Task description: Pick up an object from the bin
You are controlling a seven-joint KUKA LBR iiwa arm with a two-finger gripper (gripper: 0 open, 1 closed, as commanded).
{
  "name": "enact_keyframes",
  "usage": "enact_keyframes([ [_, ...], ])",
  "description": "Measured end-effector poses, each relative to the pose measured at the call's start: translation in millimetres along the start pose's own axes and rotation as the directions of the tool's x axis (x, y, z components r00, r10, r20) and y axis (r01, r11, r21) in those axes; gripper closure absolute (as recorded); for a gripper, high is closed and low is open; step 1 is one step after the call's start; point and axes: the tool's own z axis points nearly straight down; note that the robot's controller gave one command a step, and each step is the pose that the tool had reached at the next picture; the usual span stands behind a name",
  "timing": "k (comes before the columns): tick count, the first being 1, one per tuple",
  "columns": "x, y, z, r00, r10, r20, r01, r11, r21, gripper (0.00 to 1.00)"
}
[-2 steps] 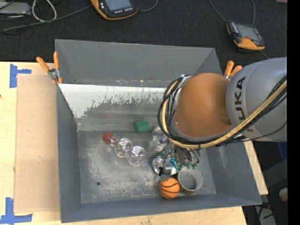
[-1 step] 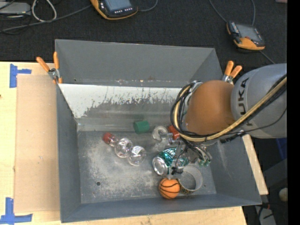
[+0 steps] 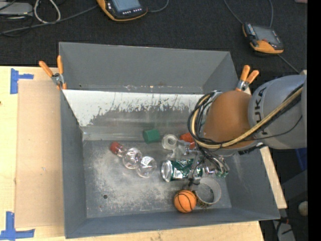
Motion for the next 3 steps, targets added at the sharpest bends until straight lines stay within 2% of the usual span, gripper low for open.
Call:
enact_keyframes([
  [1, -11.2, -7.7, 0.8, 0.999, 0.032, -0.009, -0.032, 0.999, -0.001, 0.00],
  [2, -6.4, -4.1, -0.7, 1.000, 0.016, 0.001, -0.016, 1.000, 0.000, 0.00],
  [3, -17.6, -6.5, -7.6, 1.000, 0.030, 0.007, -0.030, 1.000, -0.002, 1.00],
])
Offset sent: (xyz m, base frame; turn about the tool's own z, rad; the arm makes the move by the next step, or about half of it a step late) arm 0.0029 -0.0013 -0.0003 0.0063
